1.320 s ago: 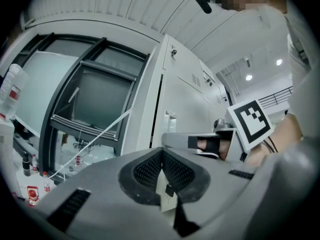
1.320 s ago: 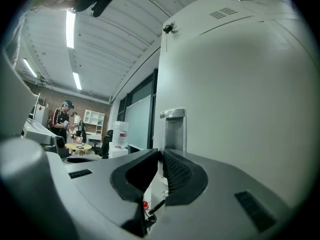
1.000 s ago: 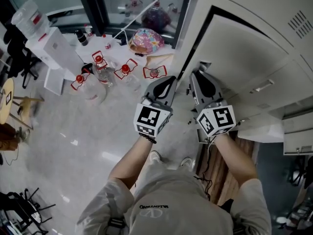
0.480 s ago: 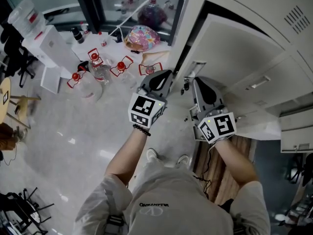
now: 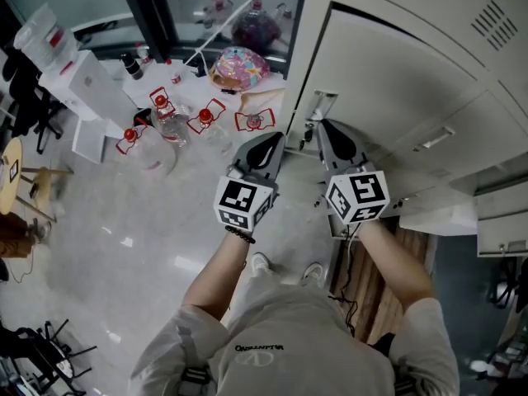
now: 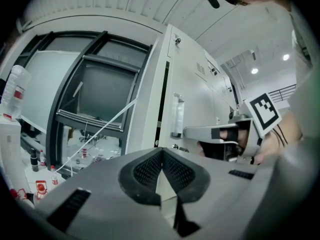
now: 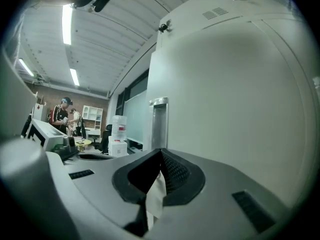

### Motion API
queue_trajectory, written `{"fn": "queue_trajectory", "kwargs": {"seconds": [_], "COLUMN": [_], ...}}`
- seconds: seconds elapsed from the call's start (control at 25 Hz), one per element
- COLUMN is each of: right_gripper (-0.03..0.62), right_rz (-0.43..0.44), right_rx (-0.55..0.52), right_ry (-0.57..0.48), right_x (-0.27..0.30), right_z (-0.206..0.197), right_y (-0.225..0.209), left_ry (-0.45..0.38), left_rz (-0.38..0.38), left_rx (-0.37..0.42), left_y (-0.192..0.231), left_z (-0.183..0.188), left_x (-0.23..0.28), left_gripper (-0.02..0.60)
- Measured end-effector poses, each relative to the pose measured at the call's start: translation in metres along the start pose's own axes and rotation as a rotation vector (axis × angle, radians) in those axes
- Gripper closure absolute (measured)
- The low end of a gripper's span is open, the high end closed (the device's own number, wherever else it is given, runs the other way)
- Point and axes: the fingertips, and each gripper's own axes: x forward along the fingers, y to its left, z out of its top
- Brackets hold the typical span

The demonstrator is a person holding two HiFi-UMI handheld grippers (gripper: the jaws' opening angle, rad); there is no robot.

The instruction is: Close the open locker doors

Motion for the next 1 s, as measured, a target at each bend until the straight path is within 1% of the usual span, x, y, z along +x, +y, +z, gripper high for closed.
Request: {"fn": "queue_trajectory", "kwargs": {"seconds": [0.12,0.2,0.36,0.72,0.88,1.0], "right_gripper": [0.583,0.585,0.585,0.585,0.585,0.585], "right_rz": [-0.030,-0.025,-0.011,-0.032,-0.012,0.010], "right_rx": [0.048,0.056,0.052,0.041,0.018,-0.013], "right_ry": [0.011,0.007,0.003,0.003,-0.011,-0.013], "right_x": [0.004,0.004,0.006,0.002,-0.012,-0.038], "right_z": [-0.006,-0.007,-0.009,-0.010,-0.009,-0.010], "right_y": [-0.015,-0.017,-0.016,-0.015,-0.008,-0.007], "left_ry": [0.006,0.008,0.017,0.015,0.020,0.024], "left_rz": [0.008,0.010,0.016,-0.001,-0.004,-0.011], "left_rx": [-0.002,0.001,-0.001,-0.002,-0.007,-0.003], "left_y": [0.001,0.001,0.002,-0.006,-0.007,-0.013], "left_z": [-0.001,-0.002,-0.004,-0.004,-0.007,-0.009], "left_x": [-0.005,-0.007,-0.010,-0.008,-0.013,-0.020], "left_gripper": [0.586,0.586,0.586,0.586,0.586,0.586]}}
